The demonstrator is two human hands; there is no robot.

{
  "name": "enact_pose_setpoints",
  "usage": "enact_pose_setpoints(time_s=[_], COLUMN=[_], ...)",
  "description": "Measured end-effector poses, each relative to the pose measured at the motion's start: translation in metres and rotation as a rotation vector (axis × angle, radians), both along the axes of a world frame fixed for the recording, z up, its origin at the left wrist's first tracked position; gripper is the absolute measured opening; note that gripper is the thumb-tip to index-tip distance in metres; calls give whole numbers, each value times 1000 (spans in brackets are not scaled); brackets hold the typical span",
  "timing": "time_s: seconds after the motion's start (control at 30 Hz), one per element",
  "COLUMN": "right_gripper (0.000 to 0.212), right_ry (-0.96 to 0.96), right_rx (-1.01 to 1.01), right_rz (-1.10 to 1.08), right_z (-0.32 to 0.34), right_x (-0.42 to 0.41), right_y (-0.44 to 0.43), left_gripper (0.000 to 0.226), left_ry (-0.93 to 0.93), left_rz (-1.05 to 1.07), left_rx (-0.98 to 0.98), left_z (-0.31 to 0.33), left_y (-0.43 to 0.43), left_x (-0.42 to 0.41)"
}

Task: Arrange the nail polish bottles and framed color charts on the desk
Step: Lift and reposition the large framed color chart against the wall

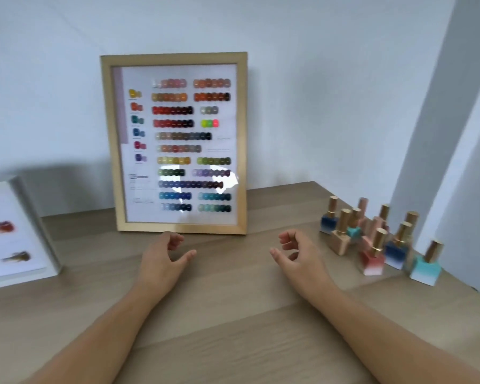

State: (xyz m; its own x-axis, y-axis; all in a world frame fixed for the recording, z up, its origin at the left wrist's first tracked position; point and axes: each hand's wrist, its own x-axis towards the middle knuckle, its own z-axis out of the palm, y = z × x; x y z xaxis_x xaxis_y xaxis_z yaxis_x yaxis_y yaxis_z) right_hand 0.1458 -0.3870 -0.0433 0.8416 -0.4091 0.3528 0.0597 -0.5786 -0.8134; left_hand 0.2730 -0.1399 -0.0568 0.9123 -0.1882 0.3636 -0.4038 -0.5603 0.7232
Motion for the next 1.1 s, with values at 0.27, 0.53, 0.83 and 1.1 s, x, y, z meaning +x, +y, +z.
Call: enact_pose_setpoints(time_s=[0.27,0.53,0.83,1.1], right_gripper=[34,30,40,46], right_ry=[-50,-229,-227,-185], right_rx=[28,67,38,-9], right_rz=[-38,-45,-41,-52], right_z=[-4,-4,-7,-7], right_x=[93,137,143,144], right_y=[13,16,12,13], left_gripper=[50,85,63,56], left_ry=[-43,-54,89,68], left_rz=[279,351,228,218], left_rx=[-128,-222,-435,-503], left_z=[-2,0,-3,-3], left_y=[42,63,80,84], left_x=[62,116,149,151])
